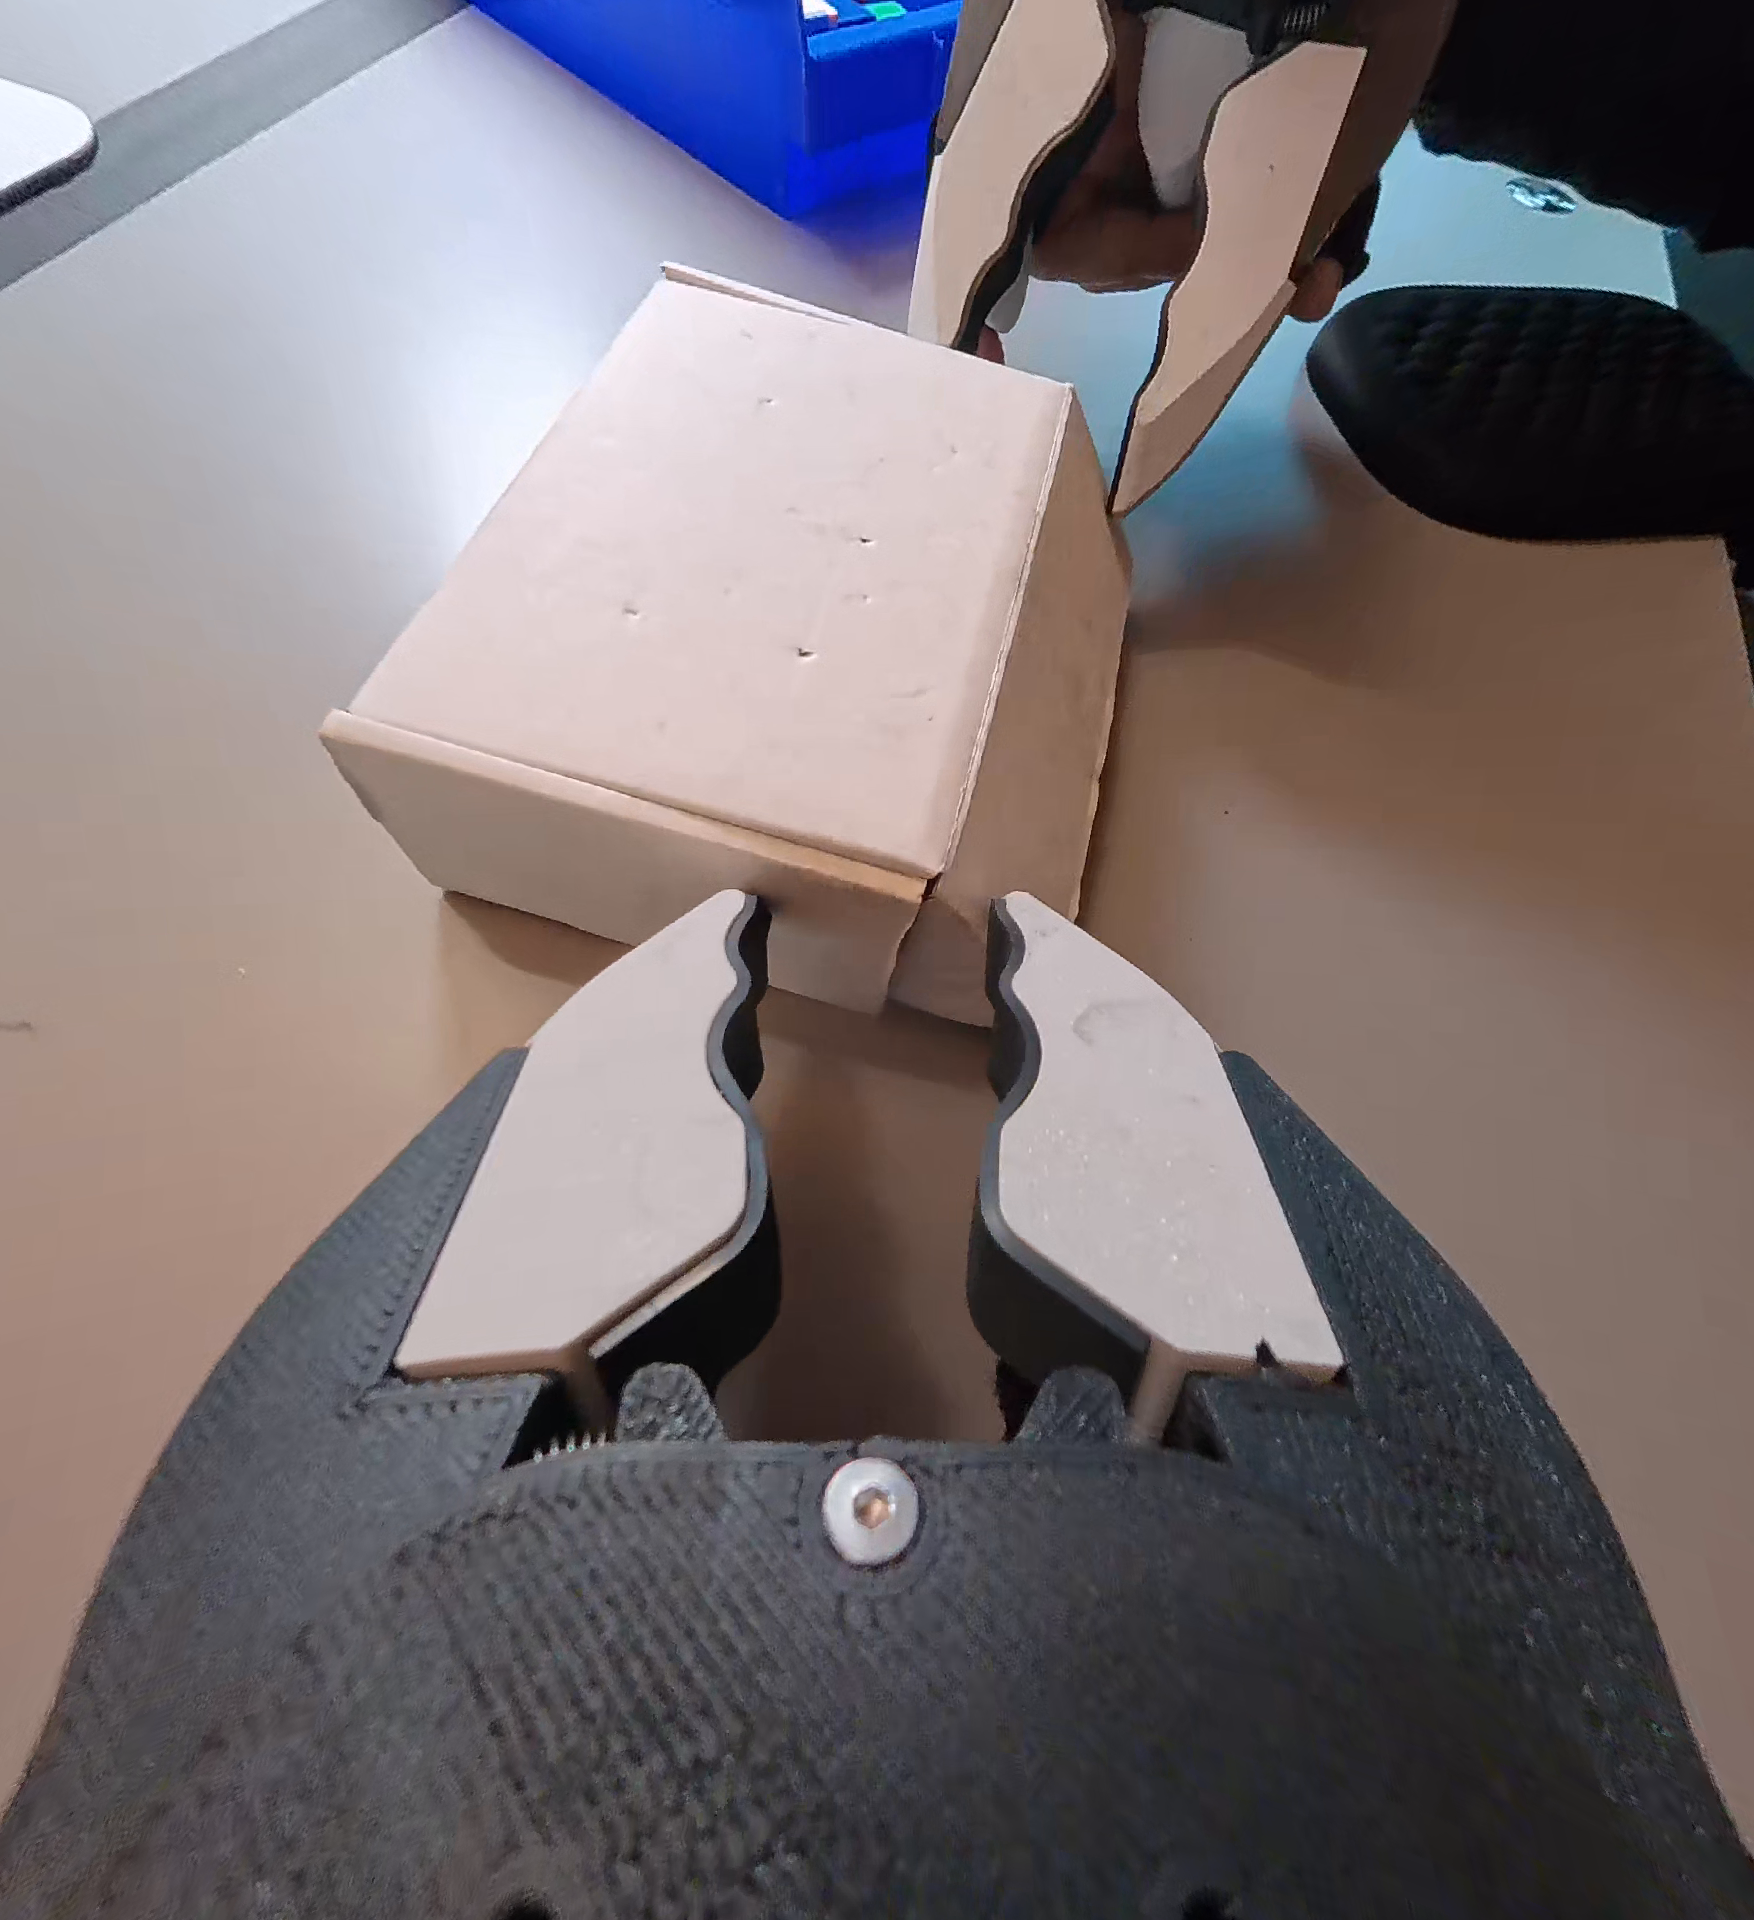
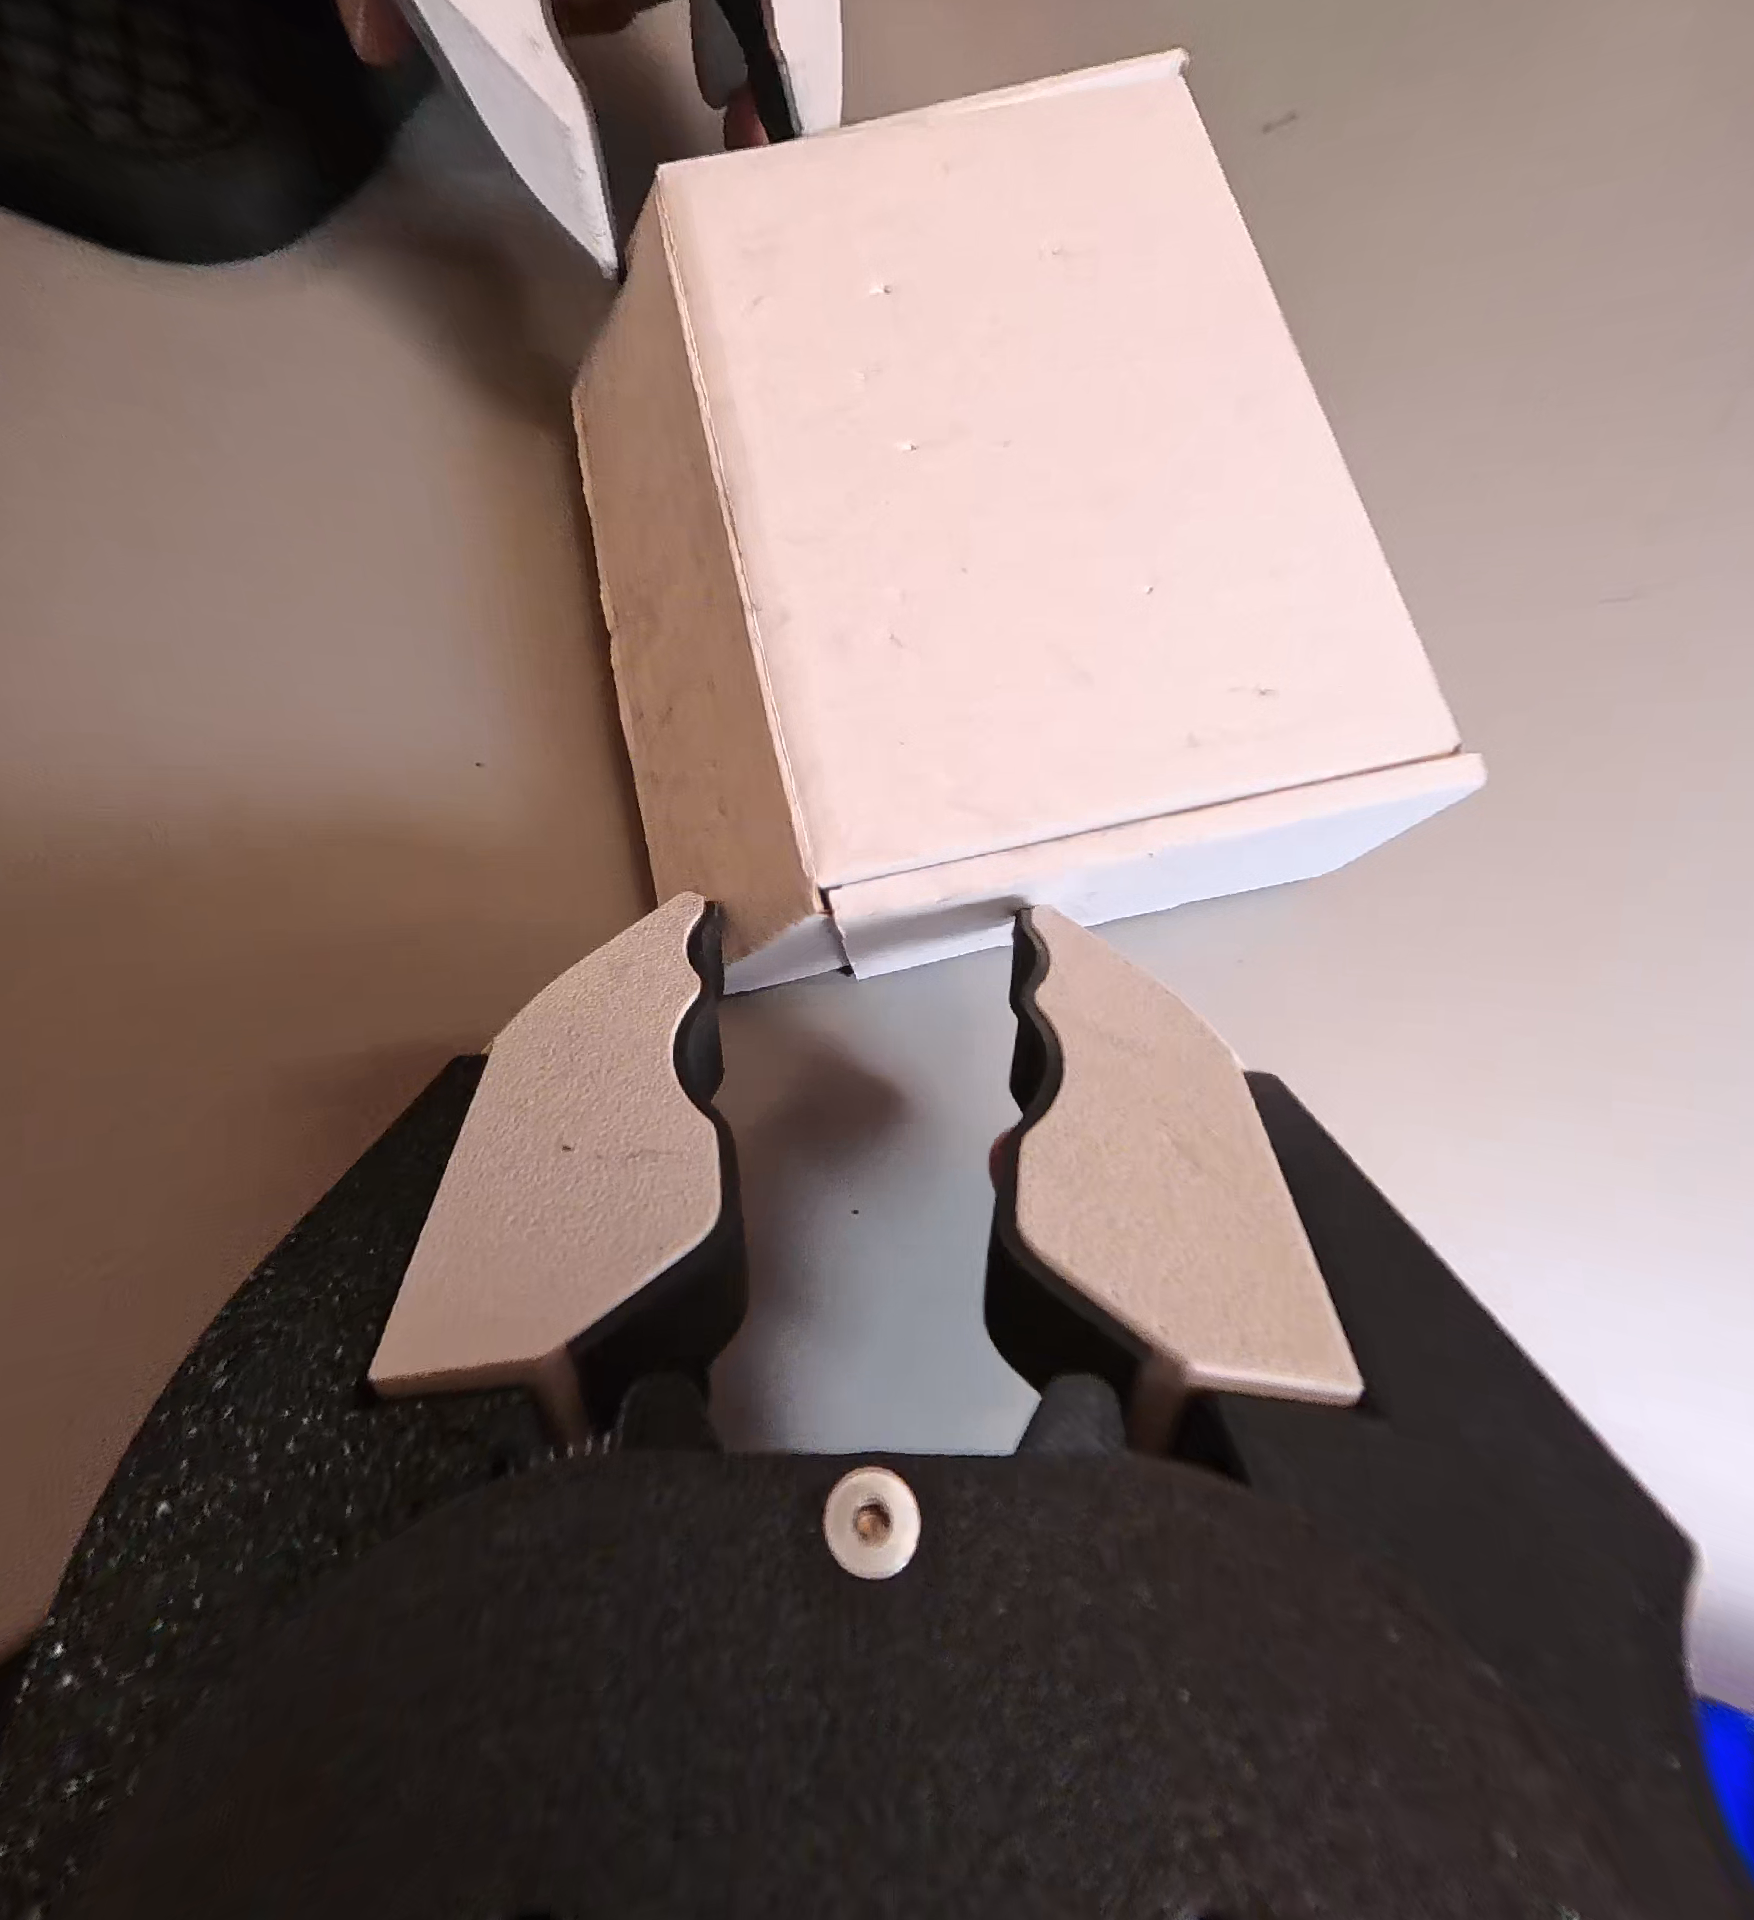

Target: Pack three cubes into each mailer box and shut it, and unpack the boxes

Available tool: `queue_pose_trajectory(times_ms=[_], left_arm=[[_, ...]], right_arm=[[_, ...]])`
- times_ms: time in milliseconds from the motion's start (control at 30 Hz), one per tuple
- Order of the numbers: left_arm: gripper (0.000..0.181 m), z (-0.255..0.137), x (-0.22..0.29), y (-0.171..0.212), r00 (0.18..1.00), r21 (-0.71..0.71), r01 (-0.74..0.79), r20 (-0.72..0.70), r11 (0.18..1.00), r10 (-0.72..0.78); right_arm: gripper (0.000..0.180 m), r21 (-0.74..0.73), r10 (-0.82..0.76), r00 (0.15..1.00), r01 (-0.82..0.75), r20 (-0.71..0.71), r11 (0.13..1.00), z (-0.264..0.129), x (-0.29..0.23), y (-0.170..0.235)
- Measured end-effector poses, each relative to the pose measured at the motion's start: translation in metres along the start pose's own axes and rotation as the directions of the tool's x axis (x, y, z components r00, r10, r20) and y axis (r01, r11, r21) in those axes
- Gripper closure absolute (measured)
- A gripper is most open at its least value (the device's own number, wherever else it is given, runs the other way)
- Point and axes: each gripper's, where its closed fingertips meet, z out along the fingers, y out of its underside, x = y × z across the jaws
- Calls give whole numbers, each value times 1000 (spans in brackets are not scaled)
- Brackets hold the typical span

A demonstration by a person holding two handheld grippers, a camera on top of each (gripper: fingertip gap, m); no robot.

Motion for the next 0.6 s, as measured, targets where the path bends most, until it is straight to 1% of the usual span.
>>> queue_pose_trajectory(times_ms=[167,267,433,533,567,600], left_arm=[[144,1,0,2,995,20,-85,63,996,83],[146,1,-1,2,990,25,-110,93,994,107],[149,2,-2,2,959,-14,-215,186,977,214],[149,2,-3,2,966,-12,-183,185,983,182],[147,2,-4,2,965,-13,-183,191,983,182],[141,3,-5,3,961,-24,-189,201,982,190]], right_arm=[[131,-6,-104,988,104,-118,995,2,4,1],[134,13,-140,974,145,-176,989,3,5,1],[138,12,-218,930,232,-297,973,2,9,0],[139,28,-197,936,214,-292,976,2,8,1],[139,35,-176,944,193,-279,981,2,8,1],[138,37,-157,954,172,-255,984,2,7,2]])
